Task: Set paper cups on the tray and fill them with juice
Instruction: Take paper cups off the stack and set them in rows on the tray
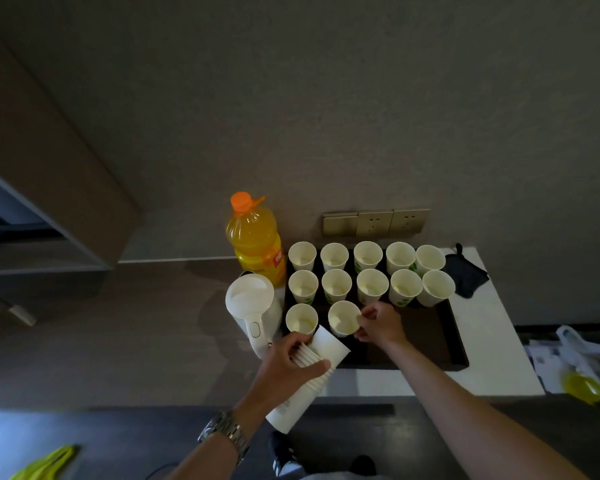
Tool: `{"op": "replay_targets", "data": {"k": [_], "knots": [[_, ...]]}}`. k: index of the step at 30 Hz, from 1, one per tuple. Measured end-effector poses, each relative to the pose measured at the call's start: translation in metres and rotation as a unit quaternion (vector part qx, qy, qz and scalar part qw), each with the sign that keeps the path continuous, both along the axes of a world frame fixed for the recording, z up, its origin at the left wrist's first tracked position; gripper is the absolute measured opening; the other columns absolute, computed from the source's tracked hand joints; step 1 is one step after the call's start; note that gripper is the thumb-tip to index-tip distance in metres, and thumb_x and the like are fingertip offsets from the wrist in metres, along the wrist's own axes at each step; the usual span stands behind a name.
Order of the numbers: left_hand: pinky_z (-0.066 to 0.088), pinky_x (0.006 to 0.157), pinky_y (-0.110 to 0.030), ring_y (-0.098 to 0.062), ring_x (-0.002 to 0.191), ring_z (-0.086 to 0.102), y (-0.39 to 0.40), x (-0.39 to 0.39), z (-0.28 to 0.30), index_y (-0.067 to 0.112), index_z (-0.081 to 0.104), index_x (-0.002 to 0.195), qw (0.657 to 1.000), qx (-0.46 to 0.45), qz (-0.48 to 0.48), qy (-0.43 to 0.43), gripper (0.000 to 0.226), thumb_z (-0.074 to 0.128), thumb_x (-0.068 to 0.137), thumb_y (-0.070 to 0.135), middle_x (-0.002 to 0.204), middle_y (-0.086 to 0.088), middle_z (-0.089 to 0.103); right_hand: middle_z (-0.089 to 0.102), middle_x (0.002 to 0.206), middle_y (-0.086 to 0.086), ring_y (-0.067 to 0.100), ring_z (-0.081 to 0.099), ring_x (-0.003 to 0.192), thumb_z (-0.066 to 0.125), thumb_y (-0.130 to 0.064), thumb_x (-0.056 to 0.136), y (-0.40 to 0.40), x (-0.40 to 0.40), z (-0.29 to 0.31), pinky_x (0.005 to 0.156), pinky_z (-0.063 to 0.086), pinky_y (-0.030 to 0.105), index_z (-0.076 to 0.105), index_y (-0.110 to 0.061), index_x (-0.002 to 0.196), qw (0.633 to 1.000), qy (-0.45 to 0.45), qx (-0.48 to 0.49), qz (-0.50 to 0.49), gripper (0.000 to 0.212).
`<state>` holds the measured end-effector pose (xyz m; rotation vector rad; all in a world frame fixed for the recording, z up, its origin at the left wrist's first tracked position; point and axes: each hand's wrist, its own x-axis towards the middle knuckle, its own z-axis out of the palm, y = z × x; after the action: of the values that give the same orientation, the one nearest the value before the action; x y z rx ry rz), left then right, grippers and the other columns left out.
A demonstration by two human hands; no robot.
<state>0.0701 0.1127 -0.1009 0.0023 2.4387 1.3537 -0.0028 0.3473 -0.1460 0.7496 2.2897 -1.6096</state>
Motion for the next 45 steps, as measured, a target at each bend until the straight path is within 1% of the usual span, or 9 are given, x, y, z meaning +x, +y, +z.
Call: {"op": "replay_targets", "data": {"k": [7,20,28,30,33,36,39,42,45], "knots": [[0.048,0.073,-0.007,0.011,0.095,0.061,-0.005,0.001,0.001,0.039,0.059,0.109,1.000,-0.005,-0.003,-0.001,0.046,0.089,0.074,0.041,0.103,0.013,0.068,0.065,0.078,0.019,0.027,0.069,0.054,0.057,-0.003,0.097,-0.014,-0.003,-0.013,0.052,0.059,0.035,0.054,-0.002,0.107,0.994,-0.045,-0.071,-0.071,0.011],[0.052,0.080,-0.016,0.008,0.096,0.062,-0.012,-0.003,-0.009,0.036,0.060,0.117,1.000,-0.010,0.002,-0.005,0.054,0.086,0.072,0.052,0.107,0.014,0.068,0.066,0.073,0.023,0.025,0.067,0.047,0.058,0.002,0.094,-0.018,-0.004,-0.013,0.043,0.055,0.031,0.057,-0.001,0.106,0.994,-0.069,-0.056,-0.069,0.012],[0.051,0.075,-0.013,0.008,0.092,0.062,-0.006,-0.007,-0.007,0.040,0.058,0.106,1.000,-0.005,-0.005,-0.008,0.046,0.088,0.072,0.047,0.105,0.013,0.067,0.066,0.071,0.018,0.025,0.065,0.047,0.071,-0.021,0.093,-0.015,0.005,0.003,0.046,0.056,0.033,0.057,-0.002,0.103,0.993,-0.053,-0.068,-0.086,0.026],[0.050,0.075,-0.013,0.005,0.092,0.063,-0.004,-0.008,-0.005,0.040,0.058,0.107,1.000,-0.004,-0.009,-0.012,0.046,0.088,0.073,0.046,0.105,0.013,0.067,0.067,0.073,0.013,0.021,0.063,0.047,0.070,-0.030,0.093,-0.012,0.008,0.010,0.047,0.053,0.032,0.057,-0.006,0.097,0.998,-0.013,0.010,-0.065,0.028],[0.048,0.077,-0.013,0.001,0.095,0.063,-0.001,-0.010,-0.006,0.040,0.058,0.112,1.000,-0.001,-0.016,-0.012,0.050,0.087,0.073,0.050,0.107,0.014,0.066,0.064,0.077,-0.004,0.014,0.060,0.068,0.065,-0.040,0.093,-0.007,0.015,0.025,0.064,0.043,0.030,0.062,-0.016,0.087,0.985,0.065,0.158,0.006,0.026],[0.048,0.079,-0.014,-0.001,0.097,0.063,0.004,-0.013,-0.008,0.039,0.059,0.118,1.000,-0.008,-0.022,-0.001,0.055,0.086,0.072,0.054,0.109,0.015,0.066,0.067,0.075,-0.005,0.012,0.062,0.069,0.066,-0.036,0.094,-0.003,0.020,0.039,0.061,0.046,0.027,0.070,-0.017,0.084,0.988,0.073,0.073,0.113,0.022],[0.052,0.083,-0.019,-0.002,0.098,0.064,0.011,-0.015,-0.010,0.040,0.059,0.118,0.999,-0.007,-0.031,0.006,0.056,0.085,0.071,0.056,0.108,0.016,0.067,0.071,0.080,0.000,0.009,0.061,0.062,0.065,-0.037,0.096,0.003,0.028,0.046,0.049,0.046,0.020,0.074,-0.018,0.097,0.968,0.021,0.027,0.248,0.021],[0.055,0.086,-0.024,-0.002,0.099,0.065,0.017,-0.018,-0.012,0.041,0.060,0.119,0.999,-0.008,-0.048,0.012,0.061,0.083,0.067,0.064,0.109,0.016,0.068,0.072,0.085,0.002,0.008,0.058,0.057,0.066,-0.026,0.096,0.013,0.034,0.041,0.048,0.047,0.024,0.073,-0.016,0.103,0.966,0.009,0.014,0.259,0.014],[0.053,0.082,-0.016,0.004,0.100,0.063,0.026,-0.019,-0.008,0.039,0.060,0.121,0.998,-0.003,-0.063,0.015,0.059,0.086,0.071,0.056,0.110,0.017,0.067,0.072,0.089,0.007,0.012,0.060,0.058,0.068,-0.019,0.095,0.024,0.037,0.042,0.052,0.051,0.025,0.073,-0.017,0.097,0.972,-0.001,-0.007,0.235,0.006]]}}
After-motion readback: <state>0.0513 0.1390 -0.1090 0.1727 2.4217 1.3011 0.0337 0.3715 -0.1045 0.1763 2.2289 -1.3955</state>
